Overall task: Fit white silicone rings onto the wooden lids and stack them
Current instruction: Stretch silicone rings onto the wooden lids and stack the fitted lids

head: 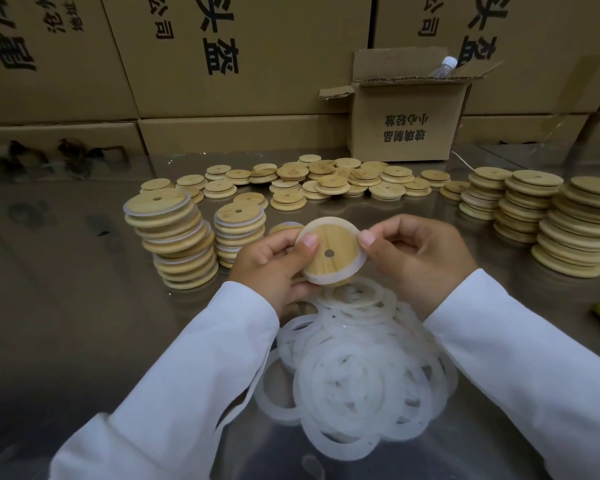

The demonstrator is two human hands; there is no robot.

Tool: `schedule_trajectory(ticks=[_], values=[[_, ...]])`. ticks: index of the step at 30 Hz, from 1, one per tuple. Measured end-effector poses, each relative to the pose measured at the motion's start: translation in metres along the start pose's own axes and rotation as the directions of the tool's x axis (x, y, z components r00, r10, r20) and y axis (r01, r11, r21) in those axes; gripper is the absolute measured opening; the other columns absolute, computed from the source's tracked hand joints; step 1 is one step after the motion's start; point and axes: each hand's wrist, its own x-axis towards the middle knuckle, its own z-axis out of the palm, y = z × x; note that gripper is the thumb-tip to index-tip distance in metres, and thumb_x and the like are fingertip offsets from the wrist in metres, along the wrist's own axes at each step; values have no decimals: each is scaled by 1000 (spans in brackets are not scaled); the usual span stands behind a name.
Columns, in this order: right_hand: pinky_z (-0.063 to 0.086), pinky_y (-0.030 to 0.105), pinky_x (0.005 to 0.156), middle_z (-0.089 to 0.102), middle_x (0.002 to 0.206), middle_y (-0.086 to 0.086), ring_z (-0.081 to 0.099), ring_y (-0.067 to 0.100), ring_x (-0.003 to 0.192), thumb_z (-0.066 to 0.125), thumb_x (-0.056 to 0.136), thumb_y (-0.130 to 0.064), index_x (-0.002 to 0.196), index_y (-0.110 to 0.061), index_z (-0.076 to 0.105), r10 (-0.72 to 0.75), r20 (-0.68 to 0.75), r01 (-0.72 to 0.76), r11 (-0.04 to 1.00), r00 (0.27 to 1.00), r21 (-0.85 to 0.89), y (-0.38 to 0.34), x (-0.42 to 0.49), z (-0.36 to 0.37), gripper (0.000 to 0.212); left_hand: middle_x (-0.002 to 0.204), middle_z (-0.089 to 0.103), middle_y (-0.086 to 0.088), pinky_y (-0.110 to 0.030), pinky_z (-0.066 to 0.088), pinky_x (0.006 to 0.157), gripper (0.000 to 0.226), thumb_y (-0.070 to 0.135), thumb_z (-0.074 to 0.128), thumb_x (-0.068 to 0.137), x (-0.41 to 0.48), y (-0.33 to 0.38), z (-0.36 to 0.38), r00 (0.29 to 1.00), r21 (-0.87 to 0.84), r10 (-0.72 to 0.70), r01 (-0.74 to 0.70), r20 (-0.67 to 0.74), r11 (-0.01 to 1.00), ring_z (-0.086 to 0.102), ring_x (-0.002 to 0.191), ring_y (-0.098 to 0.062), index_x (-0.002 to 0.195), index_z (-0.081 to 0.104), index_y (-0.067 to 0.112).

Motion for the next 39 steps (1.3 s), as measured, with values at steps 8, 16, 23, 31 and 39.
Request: schedule_trajectory(ticks=[8,16,23,31,39], values=[[47,8,60,67,72,-8,62,-1,64,70,77,-12,71,-20,64,-28,-50,32,996,998,84,4,-8,5,11,79,71,-8,-31,58,61,8,11,61,84,-2,-4,2,997,53,62,-59,-42,997,69,77,-22,83,69,11],[49,13,57,67,64,-6,63,6,60,69,77,-13,65,-21,62,-6,-159,12,999,987,35,13,-6,9,16,75,71,-5,-30,57,58,7,9,59,85,-1,-5,3,1000,28,5,-5,-6,1000,69,72,-17,87,66,8],[54,28,70,67,71,-6,65,14,72,69,79,-12,63,-26,61,-63,-31,59,992,998,-110,14,-6,8,22,72,69,-8,-45,52,78,12,9,61,83,0,-4,0,998,207,56,-57,10,977,63,72,-27,77,68,16],[48,26,67,66,73,-3,61,15,75,64,83,-16,67,-22,63,-38,14,39,992,999,-122,3,-2,0,17,89,69,-12,-36,54,74,11,8,61,84,-2,3,0,982,271,185,-186,31,944,65,81,-24,86,68,16],[48,12,64,66,70,-9,61,5,67,68,81,-14,68,-23,64,-107,-5,106,987,994,-122,-1,-5,-1,16,101,67,-22,-56,51,86,12,10,61,84,-4,3,1,990,161,136,-129,-31,978,63,97,-39,92,69,14]])
